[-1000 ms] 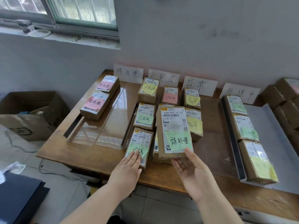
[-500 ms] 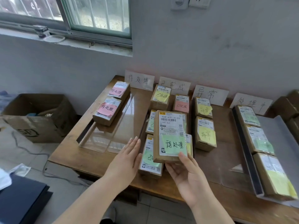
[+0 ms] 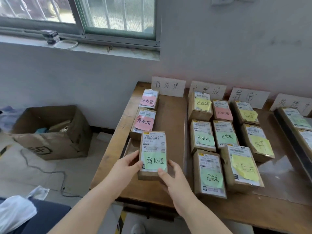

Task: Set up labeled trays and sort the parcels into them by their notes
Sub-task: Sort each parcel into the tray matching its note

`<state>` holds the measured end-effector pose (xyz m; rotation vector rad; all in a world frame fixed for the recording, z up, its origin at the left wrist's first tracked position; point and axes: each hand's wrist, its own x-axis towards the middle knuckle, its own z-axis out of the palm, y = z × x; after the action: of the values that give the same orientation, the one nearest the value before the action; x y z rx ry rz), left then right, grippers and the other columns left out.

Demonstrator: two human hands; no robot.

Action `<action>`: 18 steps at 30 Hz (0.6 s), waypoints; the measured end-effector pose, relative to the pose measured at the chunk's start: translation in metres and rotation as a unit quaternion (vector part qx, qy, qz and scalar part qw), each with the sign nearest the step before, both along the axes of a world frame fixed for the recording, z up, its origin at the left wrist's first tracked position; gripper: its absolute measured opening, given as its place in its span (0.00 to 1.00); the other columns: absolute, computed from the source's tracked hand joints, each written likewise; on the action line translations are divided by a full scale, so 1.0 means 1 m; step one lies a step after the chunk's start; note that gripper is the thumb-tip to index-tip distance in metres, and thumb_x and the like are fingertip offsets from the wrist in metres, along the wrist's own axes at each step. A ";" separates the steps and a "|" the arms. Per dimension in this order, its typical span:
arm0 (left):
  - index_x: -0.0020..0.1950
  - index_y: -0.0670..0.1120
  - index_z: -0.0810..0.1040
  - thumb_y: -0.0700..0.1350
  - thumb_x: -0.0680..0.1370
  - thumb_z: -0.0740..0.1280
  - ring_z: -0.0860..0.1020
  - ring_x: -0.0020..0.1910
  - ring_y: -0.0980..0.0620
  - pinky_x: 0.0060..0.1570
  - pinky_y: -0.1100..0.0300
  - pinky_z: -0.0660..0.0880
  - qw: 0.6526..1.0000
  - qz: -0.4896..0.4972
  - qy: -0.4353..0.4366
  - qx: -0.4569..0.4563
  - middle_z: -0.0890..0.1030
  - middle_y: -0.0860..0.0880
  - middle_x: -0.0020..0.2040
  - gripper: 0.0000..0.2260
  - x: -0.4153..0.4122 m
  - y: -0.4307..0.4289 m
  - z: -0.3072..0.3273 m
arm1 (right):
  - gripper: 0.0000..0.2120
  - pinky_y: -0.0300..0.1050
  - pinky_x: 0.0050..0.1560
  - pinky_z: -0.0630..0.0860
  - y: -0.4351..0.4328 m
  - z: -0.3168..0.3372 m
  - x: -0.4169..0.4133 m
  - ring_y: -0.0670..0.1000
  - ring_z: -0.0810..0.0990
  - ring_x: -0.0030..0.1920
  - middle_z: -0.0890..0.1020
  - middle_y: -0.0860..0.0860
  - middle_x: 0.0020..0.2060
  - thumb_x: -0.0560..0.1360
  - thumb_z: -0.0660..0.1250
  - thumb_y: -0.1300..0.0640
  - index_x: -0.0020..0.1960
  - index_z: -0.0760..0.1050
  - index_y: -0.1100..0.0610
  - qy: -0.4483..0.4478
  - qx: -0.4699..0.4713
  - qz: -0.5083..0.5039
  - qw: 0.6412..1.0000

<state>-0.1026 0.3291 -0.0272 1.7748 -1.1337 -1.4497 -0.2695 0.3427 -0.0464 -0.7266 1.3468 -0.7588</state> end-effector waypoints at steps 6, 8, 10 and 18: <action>0.73 0.53 0.67 0.41 0.78 0.67 0.77 0.59 0.58 0.59 0.56 0.76 0.998 -0.001 -0.058 0.026 0.79 0.56 0.61 0.24 0.039 -0.007 -0.023 | 0.25 0.44 0.67 0.68 -0.002 -0.017 0.036 0.46 0.70 0.66 0.73 0.45 0.67 0.78 0.65 0.55 0.73 0.64 0.49 0.140 0.013 0.093 0.986; 0.73 0.53 0.68 0.41 0.78 0.67 0.77 0.60 0.56 0.59 0.55 0.76 0.997 -0.002 -0.074 0.022 0.78 0.55 0.63 0.24 0.045 -0.010 -0.031 | 0.24 0.45 0.68 0.67 -0.006 -0.022 0.042 0.46 0.69 0.68 0.72 0.44 0.69 0.78 0.64 0.54 0.74 0.64 0.49 0.178 0.012 0.124 0.976; 0.73 0.53 0.68 0.41 0.78 0.67 0.76 0.61 0.56 0.60 0.57 0.76 0.994 -0.014 -0.110 0.006 0.77 0.54 0.64 0.23 0.048 -0.013 -0.036 | 0.24 0.44 0.68 0.67 -0.012 -0.026 0.047 0.46 0.69 0.68 0.71 0.44 0.69 0.79 0.63 0.55 0.74 0.64 0.49 0.201 0.005 0.148 0.968; 0.76 0.51 0.61 0.41 0.81 0.61 0.63 0.72 0.57 0.63 0.68 0.66 0.963 -0.116 -0.235 -0.060 0.62 0.56 0.75 0.24 0.053 -0.020 -0.046 | 0.26 0.32 0.60 0.68 -0.035 -0.026 0.057 0.43 0.70 0.68 0.72 0.44 0.68 0.79 0.61 0.63 0.75 0.61 0.48 0.216 -0.003 0.159 0.963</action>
<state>-0.0499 0.3088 -0.0735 2.0100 -1.6789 -1.0742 -0.2126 0.3082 -0.0729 -1.1274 1.5642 -0.3569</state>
